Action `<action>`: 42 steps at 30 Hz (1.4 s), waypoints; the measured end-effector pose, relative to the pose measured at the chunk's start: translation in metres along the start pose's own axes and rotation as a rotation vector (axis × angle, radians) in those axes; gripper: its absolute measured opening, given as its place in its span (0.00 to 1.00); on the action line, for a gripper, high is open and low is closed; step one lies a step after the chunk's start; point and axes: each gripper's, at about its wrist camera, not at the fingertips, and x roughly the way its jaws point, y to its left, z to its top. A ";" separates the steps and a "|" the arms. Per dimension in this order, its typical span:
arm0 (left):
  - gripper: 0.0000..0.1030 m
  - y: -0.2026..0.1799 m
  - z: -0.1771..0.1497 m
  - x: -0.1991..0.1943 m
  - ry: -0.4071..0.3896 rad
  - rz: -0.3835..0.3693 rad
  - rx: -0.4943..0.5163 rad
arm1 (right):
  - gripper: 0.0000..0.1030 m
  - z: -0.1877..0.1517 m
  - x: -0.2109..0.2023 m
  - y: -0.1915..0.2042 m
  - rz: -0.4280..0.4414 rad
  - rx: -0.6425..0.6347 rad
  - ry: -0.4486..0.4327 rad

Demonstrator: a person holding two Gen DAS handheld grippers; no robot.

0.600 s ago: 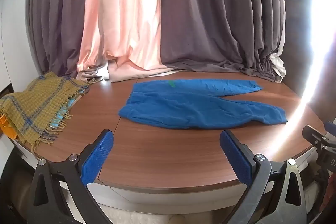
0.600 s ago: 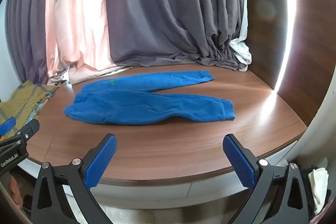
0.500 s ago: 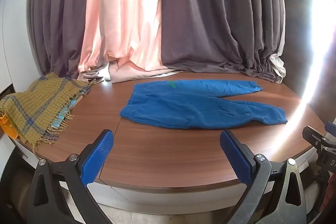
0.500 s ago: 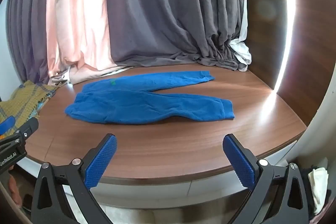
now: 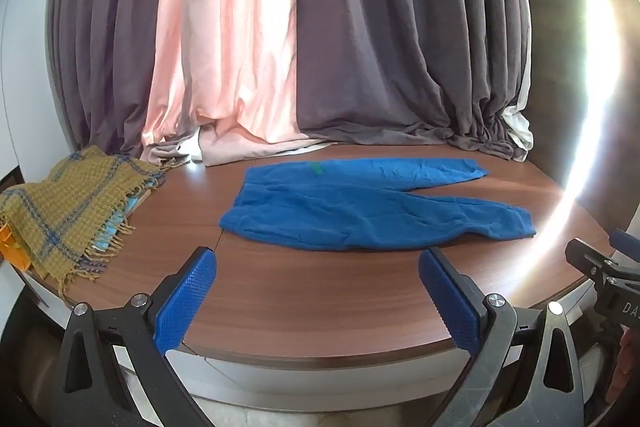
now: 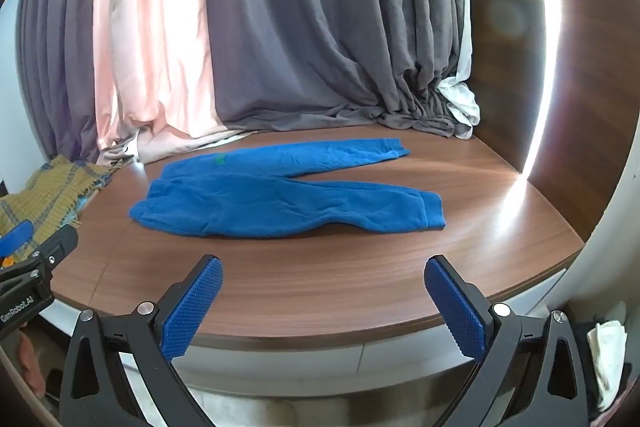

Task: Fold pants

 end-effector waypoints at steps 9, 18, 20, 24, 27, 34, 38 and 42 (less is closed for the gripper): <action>1.00 -0.008 0.001 0.004 -0.007 -0.006 0.011 | 0.99 0.002 -0.002 -0.001 -0.005 0.005 -0.001; 1.00 -0.009 -0.004 0.006 -0.015 -0.011 0.008 | 0.99 0.004 -0.001 0.001 -0.004 0.009 -0.002; 1.00 -0.012 -0.002 0.007 -0.015 -0.010 0.011 | 0.99 0.005 -0.002 0.000 -0.004 0.010 -0.003; 1.00 -0.014 -0.003 0.008 -0.016 -0.011 0.011 | 0.99 0.004 -0.002 -0.001 -0.004 0.012 -0.006; 1.00 -0.014 -0.004 0.008 -0.017 -0.009 0.011 | 0.99 0.007 -0.002 0.000 -0.003 0.012 -0.007; 1.00 -0.016 -0.004 0.009 -0.018 -0.009 0.014 | 0.99 0.009 0.002 -0.002 0.003 0.015 -0.003; 1.00 -0.016 -0.005 0.009 -0.018 -0.010 0.012 | 0.99 0.010 0.005 -0.004 0.010 0.019 0.004; 1.00 -0.017 -0.005 0.009 -0.019 -0.009 0.014 | 0.99 0.010 0.004 -0.003 0.009 0.018 0.001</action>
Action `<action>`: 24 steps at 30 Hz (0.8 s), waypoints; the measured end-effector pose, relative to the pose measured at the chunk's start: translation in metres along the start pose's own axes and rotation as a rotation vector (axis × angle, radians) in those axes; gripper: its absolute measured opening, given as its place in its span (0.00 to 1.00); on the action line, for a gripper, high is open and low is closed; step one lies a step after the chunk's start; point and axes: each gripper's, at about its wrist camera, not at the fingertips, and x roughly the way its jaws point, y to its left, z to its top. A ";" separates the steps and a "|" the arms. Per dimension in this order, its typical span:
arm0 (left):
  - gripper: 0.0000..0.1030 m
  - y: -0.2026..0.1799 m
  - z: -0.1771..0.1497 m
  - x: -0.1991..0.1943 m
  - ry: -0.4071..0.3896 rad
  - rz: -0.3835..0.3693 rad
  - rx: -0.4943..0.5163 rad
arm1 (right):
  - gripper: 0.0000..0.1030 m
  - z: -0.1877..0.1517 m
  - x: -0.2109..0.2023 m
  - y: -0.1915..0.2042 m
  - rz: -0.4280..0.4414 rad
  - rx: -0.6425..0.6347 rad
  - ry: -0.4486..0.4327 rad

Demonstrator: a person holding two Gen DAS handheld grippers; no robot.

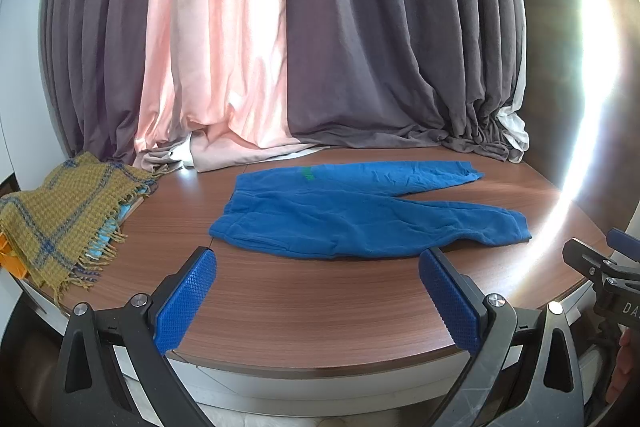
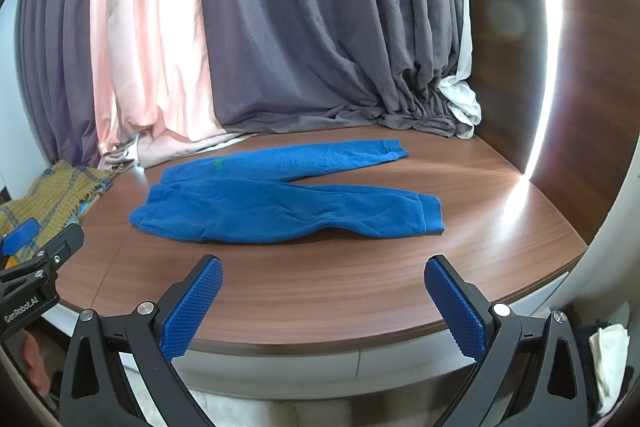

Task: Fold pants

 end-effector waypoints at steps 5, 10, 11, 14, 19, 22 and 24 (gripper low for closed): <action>1.00 0.000 0.000 0.001 0.000 -0.003 0.000 | 0.99 0.001 0.001 0.001 0.001 0.001 0.002; 1.00 0.000 0.002 0.003 0.001 -0.007 -0.001 | 0.99 0.000 0.000 0.002 0.001 0.001 0.001; 1.00 0.001 0.002 0.003 0.000 -0.008 -0.001 | 0.99 0.000 0.000 0.002 0.002 0.001 0.000; 1.00 0.001 0.002 0.004 0.001 -0.008 -0.001 | 0.99 0.000 0.003 0.002 0.002 0.001 0.003; 1.00 0.003 0.007 0.012 0.011 -0.015 -0.001 | 0.99 0.000 0.010 0.002 -0.002 0.001 0.011; 1.00 0.003 0.008 0.019 0.019 -0.022 0.002 | 0.99 0.001 0.017 0.003 -0.006 0.002 0.018; 1.00 0.003 0.010 0.026 0.026 -0.030 0.004 | 0.99 0.002 0.020 0.003 -0.008 0.004 0.021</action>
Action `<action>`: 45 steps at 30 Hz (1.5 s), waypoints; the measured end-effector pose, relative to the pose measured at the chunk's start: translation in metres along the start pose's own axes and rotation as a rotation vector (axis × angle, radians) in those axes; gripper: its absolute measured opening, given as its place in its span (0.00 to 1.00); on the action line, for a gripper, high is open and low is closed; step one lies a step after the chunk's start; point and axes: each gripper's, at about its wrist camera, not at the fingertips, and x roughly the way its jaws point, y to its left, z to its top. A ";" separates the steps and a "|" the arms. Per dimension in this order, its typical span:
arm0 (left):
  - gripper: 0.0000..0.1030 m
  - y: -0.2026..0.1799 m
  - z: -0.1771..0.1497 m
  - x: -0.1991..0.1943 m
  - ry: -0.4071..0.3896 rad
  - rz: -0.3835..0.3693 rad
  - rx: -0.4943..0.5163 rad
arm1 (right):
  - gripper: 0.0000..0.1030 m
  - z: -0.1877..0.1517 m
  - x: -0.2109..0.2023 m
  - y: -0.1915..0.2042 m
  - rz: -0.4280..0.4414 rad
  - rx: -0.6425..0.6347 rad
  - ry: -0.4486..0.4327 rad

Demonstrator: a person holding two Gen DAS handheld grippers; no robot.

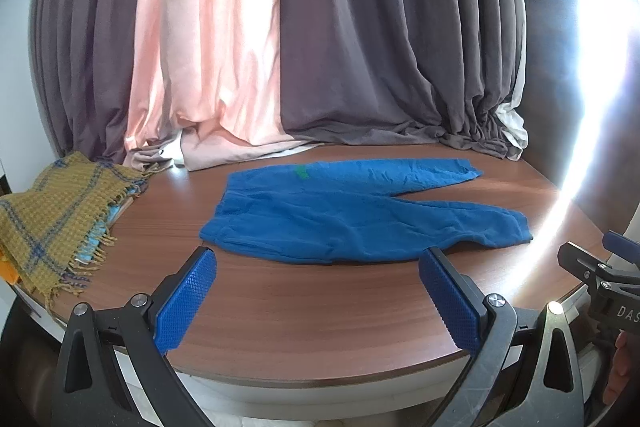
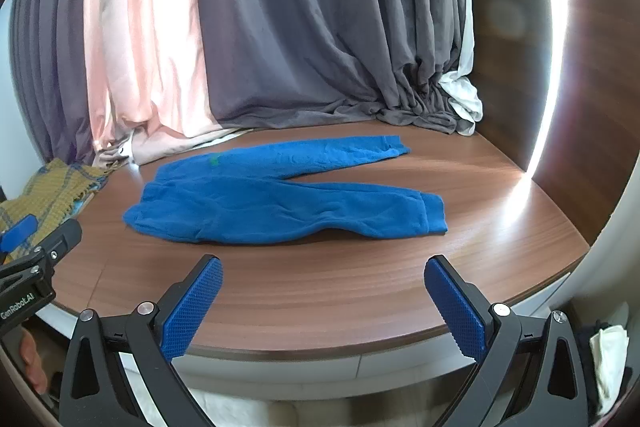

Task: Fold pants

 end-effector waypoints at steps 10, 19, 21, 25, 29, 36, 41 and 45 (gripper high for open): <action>1.00 -0.014 0.014 0.050 0.025 -0.083 0.085 | 0.99 0.011 0.029 0.000 -0.046 0.038 0.026; 1.00 -0.043 0.028 0.095 0.024 -0.249 0.212 | 0.99 0.020 0.065 -0.002 -0.133 0.091 0.065; 1.00 -0.050 0.028 0.105 0.036 -0.290 0.229 | 0.99 0.021 0.073 -0.003 -0.159 0.111 0.082; 1.00 -0.066 0.027 0.122 0.076 -0.327 0.242 | 0.99 0.020 0.081 -0.011 -0.196 0.132 0.097; 1.00 -0.090 0.026 0.137 0.104 -0.343 0.244 | 0.99 0.021 0.092 -0.028 -0.207 0.140 0.120; 1.00 -0.137 0.018 0.163 0.157 -0.263 0.195 | 0.98 0.026 0.130 -0.075 -0.147 0.062 0.160; 1.00 -0.170 0.008 0.183 0.193 -0.185 0.193 | 0.92 0.027 0.157 -0.113 -0.113 0.052 0.172; 1.00 -0.190 0.000 0.198 0.219 -0.131 0.191 | 0.85 0.025 0.189 -0.136 -0.058 0.029 0.210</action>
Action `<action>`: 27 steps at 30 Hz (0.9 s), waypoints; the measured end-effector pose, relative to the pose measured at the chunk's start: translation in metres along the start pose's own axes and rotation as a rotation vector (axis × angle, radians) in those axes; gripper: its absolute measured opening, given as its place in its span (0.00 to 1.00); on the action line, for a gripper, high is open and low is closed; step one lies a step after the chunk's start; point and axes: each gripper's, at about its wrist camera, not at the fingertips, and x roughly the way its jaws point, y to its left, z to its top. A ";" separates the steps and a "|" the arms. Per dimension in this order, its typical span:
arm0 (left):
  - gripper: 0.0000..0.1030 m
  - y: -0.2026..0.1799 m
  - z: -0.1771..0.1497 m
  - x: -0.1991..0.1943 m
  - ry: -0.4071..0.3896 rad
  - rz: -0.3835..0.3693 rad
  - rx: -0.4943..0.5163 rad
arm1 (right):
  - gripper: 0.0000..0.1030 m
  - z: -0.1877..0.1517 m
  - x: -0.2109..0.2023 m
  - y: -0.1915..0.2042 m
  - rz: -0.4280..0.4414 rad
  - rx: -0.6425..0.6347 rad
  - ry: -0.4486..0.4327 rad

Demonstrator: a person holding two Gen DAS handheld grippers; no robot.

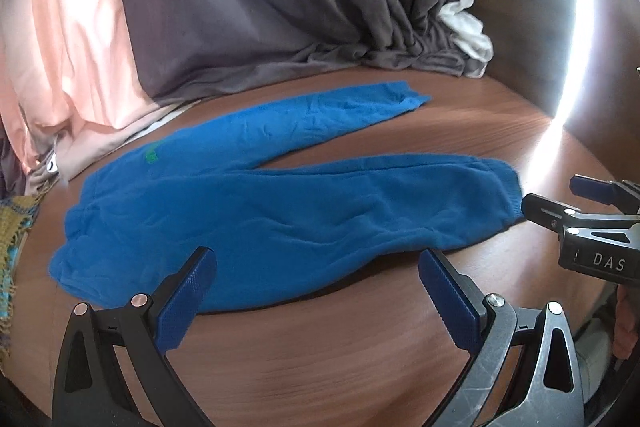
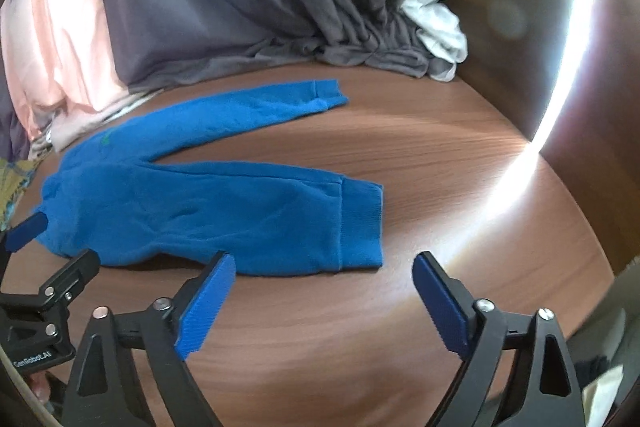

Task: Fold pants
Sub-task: 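Grasp the ribbed cuff of a blue sweatpants leg with the right gripper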

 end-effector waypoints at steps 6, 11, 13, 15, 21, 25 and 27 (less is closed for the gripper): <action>1.00 -0.013 -0.002 0.026 0.052 0.058 -0.025 | 0.77 -0.001 0.032 -0.013 0.047 -0.037 0.035; 1.00 -0.014 -0.006 0.037 0.087 0.091 -0.045 | 0.71 -0.004 0.054 -0.018 0.060 -0.064 0.072; 1.00 -0.015 -0.009 0.038 0.097 0.101 -0.049 | 0.68 -0.004 0.060 -0.019 0.064 -0.071 0.085; 1.00 -0.015 -0.010 0.040 0.106 0.104 -0.052 | 0.61 -0.006 0.065 -0.018 0.064 -0.082 0.101; 1.00 -0.020 -0.011 0.042 0.115 0.103 -0.048 | 0.39 -0.009 0.071 -0.022 0.075 -0.088 0.122; 1.00 -0.023 -0.009 0.044 0.115 0.099 -0.043 | 0.23 -0.009 0.067 -0.021 0.076 -0.113 0.104; 1.00 -0.024 -0.010 0.045 0.120 0.096 -0.047 | 0.22 -0.005 0.060 -0.022 0.076 -0.113 0.080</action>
